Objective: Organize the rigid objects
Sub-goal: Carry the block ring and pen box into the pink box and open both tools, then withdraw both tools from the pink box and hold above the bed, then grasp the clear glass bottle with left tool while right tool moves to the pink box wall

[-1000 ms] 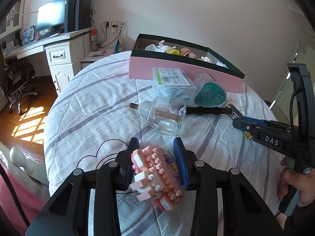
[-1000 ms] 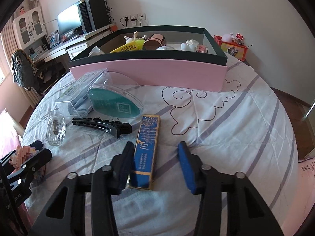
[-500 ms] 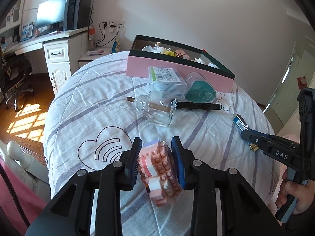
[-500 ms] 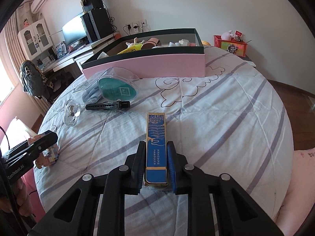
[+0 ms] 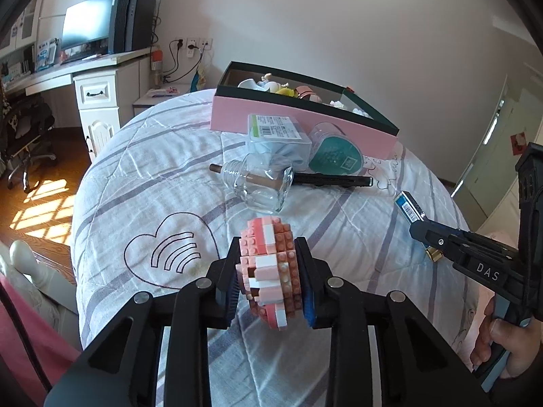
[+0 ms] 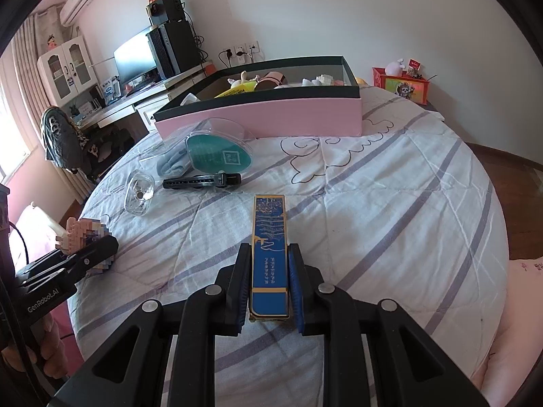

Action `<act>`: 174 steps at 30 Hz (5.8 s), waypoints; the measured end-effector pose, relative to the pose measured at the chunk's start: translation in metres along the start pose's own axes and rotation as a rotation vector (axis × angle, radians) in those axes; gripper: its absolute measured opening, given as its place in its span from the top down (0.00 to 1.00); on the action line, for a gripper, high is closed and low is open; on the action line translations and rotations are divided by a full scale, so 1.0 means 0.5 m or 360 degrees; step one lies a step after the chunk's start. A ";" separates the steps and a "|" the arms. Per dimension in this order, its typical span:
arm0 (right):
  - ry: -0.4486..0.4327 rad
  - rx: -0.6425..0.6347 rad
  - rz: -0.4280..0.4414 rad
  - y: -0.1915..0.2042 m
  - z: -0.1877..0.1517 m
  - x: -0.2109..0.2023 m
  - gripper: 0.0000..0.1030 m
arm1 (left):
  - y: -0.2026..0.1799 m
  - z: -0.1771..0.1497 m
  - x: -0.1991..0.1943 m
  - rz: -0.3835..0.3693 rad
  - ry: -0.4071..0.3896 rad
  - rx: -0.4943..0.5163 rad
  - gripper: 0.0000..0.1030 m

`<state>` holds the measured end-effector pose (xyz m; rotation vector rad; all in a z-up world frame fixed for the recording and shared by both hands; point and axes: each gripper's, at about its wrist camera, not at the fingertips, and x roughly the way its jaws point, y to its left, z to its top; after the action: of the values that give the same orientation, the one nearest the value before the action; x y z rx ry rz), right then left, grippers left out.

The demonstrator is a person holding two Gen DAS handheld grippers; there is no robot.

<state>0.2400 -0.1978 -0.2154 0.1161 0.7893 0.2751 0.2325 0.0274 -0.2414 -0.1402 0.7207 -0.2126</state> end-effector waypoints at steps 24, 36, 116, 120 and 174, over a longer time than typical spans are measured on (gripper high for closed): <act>-0.0667 -0.0151 -0.0079 0.102 0.057 -0.310 0.79 | -0.220 0.115 -0.299 0.0085 -0.0679 0.0323 0.74; -0.0858 -0.0246 -0.0119 0.164 0.059 -0.418 0.79 | -0.236 0.126 -0.401 0.0139 -0.0848 0.0354 0.74; -0.0865 -0.0211 -0.0311 0.147 0.120 -0.391 0.00 | -0.164 0.178 -0.343 0.0280 -0.0732 0.0257 0.00; -0.0891 -0.0211 -0.0297 0.169 0.081 -0.432 0.00 | -0.168 0.149 -0.397 0.0312 -0.0803 0.0254 0.00; -0.0384 -0.0095 -0.0214 0.085 0.026 -0.159 0.00 | -0.082 0.082 -0.081 0.0257 -0.0149 0.0178 0.00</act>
<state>0.1874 -0.1798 -0.1432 0.0388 0.5457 0.1530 0.2243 -0.0005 -0.1771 0.0148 0.6223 -0.0912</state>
